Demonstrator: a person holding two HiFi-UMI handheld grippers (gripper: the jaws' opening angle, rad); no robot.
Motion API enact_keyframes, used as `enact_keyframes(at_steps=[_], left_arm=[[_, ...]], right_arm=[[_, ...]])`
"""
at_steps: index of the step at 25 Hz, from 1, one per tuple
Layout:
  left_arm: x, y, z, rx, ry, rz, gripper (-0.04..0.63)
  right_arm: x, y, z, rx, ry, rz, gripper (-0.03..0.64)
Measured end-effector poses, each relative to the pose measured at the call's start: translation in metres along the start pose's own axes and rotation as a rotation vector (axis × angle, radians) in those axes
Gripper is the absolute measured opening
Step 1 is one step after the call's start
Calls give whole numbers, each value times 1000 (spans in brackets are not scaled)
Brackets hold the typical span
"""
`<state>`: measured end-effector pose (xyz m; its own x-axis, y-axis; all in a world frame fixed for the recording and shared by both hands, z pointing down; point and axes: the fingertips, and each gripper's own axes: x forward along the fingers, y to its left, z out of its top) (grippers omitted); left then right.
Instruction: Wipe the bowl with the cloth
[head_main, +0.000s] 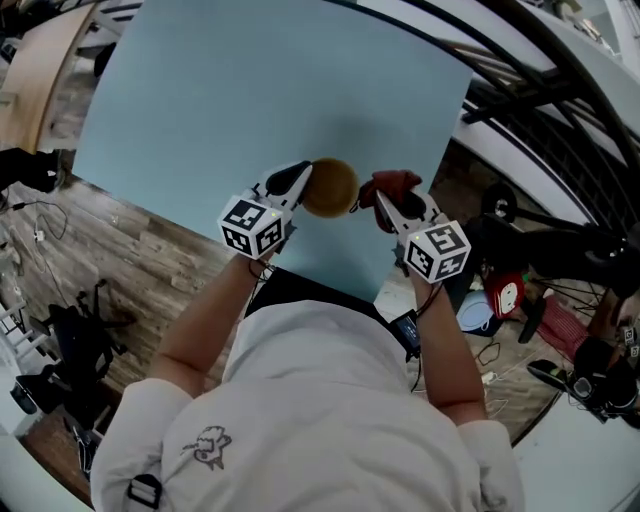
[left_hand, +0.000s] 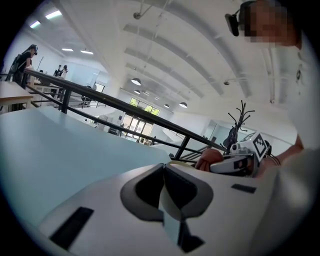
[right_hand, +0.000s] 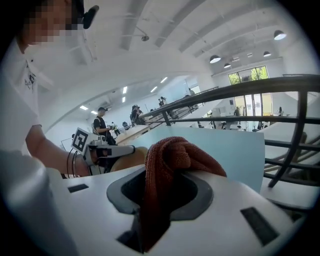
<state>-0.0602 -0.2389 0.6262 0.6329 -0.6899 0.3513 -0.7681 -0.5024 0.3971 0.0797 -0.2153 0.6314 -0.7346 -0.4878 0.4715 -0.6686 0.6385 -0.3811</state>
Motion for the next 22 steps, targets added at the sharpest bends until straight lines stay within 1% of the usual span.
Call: enact_keyframes(at_steps=[2, 4, 9, 13, 15, 19, 22], left_arm=[[5, 6, -10, 20, 20, -9, 18], [12, 12, -21, 24, 40, -16, 18], [26, 32, -57, -11, 85, -6, 18], [36, 39, -85, 1, 146, -16, 18], [40, 40, -97, -6, 176, -22, 18], [44, 41, -113, -36, 189, -25, 18], [49, 39, -116, -7, 188, -50, 18]], right_arm=[[6, -1, -10, 9, 22, -6, 114], [11, -7, -17, 24, 33, -14, 114], [24, -18, -35, 66, 58, -24, 114], [33, -26, -48, 94, 80, -40, 115], [35, -29, -53, 108, 92, -50, 115], [37, -32, -62, 125, 113, -62, 115], [37, -35, -66, 126, 128, -63, 115]])
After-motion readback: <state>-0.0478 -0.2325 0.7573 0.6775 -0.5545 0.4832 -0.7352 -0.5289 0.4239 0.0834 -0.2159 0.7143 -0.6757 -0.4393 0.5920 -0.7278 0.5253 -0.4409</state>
